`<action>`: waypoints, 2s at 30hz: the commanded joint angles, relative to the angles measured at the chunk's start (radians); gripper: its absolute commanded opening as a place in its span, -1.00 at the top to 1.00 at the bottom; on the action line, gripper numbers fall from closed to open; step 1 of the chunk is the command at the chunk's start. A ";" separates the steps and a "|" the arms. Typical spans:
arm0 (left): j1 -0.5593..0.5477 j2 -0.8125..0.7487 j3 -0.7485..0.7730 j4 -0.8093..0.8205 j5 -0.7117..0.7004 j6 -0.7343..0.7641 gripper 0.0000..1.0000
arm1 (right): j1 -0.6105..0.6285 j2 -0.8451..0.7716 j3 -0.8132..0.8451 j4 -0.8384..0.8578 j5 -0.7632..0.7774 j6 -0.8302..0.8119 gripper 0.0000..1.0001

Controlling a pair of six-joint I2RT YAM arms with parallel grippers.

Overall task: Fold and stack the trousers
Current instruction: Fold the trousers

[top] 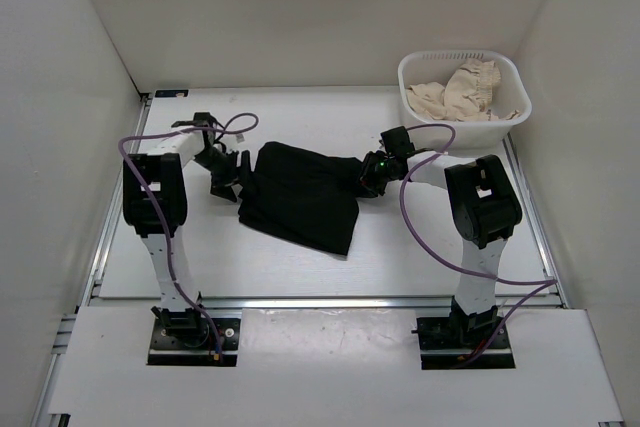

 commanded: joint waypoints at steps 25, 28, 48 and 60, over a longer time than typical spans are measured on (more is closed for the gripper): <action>-0.046 -0.168 -0.022 -0.306 -0.131 0.007 0.72 | 0.012 0.040 -0.013 -0.091 0.028 -0.037 0.29; -0.046 -0.168 -0.131 -0.293 -0.162 0.007 0.72 | 0.012 0.040 -0.013 -0.102 0.037 -0.046 0.29; 0.065 -0.218 -0.261 -0.334 -0.343 0.007 -0.22 | 0.037 -0.244 0.051 -0.323 0.306 -0.267 -0.26; -0.020 -0.235 -0.138 -0.314 -0.080 0.007 -0.19 | 0.179 -0.143 0.243 -0.289 0.292 -0.255 0.41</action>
